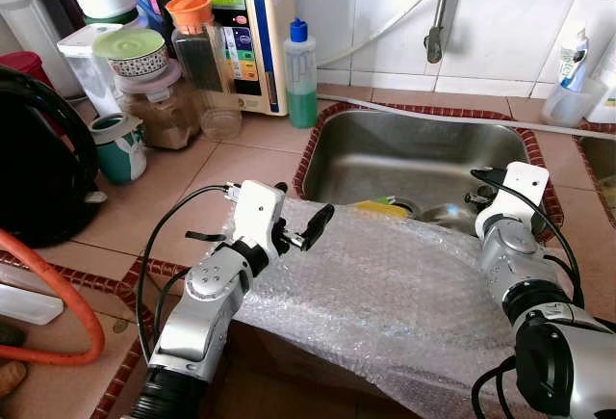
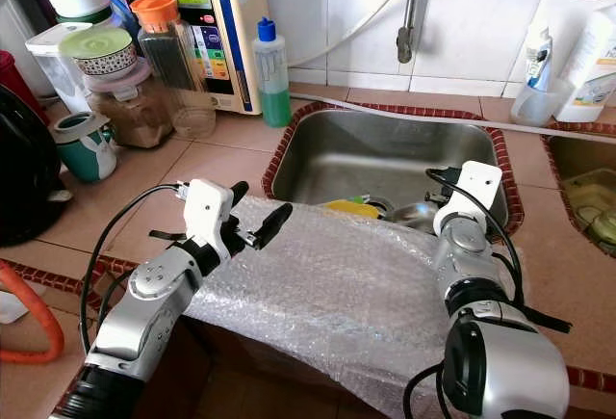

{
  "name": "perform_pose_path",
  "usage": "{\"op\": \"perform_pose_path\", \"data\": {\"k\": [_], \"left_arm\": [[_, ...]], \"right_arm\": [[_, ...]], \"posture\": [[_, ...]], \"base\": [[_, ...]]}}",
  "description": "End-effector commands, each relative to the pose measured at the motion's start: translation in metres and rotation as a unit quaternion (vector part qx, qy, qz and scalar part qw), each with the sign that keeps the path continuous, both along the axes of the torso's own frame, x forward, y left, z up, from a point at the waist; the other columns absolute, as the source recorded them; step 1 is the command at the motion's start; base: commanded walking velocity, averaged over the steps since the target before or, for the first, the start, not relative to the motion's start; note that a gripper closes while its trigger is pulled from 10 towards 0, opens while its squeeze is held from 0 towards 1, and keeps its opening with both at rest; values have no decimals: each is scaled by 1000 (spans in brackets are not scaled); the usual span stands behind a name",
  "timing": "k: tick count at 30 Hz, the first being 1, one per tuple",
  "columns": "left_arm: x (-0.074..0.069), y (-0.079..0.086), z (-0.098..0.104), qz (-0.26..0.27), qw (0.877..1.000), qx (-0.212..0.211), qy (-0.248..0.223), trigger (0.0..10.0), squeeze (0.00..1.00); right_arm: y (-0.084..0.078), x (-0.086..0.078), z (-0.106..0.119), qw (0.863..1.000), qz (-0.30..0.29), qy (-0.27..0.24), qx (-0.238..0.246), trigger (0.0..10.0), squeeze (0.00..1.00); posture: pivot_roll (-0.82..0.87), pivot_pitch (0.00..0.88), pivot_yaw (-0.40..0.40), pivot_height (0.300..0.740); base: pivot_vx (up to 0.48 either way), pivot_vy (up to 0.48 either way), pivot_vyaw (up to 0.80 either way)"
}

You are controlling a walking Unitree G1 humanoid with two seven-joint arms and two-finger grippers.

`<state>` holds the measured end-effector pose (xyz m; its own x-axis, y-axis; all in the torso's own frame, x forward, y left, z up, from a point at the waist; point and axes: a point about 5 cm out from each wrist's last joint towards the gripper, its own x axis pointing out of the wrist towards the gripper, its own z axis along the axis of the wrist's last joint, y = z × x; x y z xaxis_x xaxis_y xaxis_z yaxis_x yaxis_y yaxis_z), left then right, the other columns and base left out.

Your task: Kitchen organization

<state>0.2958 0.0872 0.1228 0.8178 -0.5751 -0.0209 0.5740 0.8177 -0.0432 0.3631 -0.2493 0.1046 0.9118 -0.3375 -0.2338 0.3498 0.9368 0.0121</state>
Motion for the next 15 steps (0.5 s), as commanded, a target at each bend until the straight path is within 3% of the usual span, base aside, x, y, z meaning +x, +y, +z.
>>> {"op": "perform_pose_path", "data": {"k": [1,13,15], "left_arm": [[-2,1,0,-1,1000,10,-1,10000,1000],[0,2,1,6,1000,12,1,10000,1000],[1,0,1,6,1000,11,0,10000,1000]], "right_arm": [[5,-9,-22,999,7,51,8,10000,1000],[13,-8,-23,998,38,49,4,10000,1000],[16,-8,-24,997,54,57,-13,10000,1000]], "posture": [[147,0,113,740],[147,0,105,740],[138,0,101,740]], "base": [[0,0,0],[0,0,0],[0,0,0]]}}
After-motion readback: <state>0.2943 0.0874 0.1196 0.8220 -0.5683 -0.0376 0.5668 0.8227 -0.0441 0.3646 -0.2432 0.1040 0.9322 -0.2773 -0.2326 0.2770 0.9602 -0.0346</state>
